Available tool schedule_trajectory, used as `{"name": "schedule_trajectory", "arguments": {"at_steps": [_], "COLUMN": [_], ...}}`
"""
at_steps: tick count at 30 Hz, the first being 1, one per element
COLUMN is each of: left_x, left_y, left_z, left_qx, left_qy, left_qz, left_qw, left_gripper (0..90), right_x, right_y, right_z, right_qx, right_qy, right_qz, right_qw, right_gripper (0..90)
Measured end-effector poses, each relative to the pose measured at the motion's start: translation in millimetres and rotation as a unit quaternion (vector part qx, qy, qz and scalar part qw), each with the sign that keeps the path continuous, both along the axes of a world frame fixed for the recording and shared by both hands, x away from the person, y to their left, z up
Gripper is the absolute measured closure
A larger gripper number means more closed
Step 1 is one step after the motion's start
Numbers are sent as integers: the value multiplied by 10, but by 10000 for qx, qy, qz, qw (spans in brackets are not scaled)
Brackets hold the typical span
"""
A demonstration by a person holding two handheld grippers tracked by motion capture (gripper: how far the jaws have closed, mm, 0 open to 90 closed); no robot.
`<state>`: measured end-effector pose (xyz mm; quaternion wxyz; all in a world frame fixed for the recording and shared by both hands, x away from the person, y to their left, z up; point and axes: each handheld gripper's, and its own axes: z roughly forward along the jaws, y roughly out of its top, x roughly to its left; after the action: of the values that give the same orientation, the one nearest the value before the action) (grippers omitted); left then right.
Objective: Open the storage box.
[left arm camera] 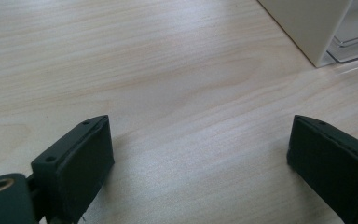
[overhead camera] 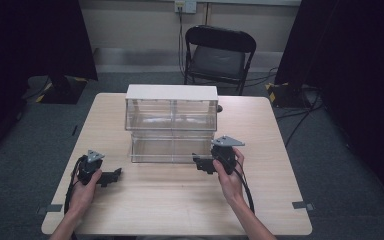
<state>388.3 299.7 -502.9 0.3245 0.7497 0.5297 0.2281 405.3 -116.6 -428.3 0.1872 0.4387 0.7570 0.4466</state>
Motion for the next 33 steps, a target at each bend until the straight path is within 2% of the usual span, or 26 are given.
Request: {"name": "schedule_trajectory", "arguments": {"at_steps": [9,15,19,33], "left_x": [0,0,-1,-1], "left_y": [1,0,0,0], "left_z": [0,1,0,1], "left_qx": [-2,-1,0,1], "left_qy": [0,0,-1,-1], "left_qz": [-5,-5,-4,-5], "left_qw": [10000,10000,10000,10000], "left_gripper": [65,65,65,65], "right_x": [18,-10,-15,16], "right_y": [-9,-26,-11,-11], "right_z": [16,115,109,124], "right_qx": [74,152,156,191], "right_qy": [56,-169,-115,-166], "right_qz": [-22,-40,-28,-32], "right_qw": [10000,9997,9998,9997], "right_gripper": [134,138,137,135]}}
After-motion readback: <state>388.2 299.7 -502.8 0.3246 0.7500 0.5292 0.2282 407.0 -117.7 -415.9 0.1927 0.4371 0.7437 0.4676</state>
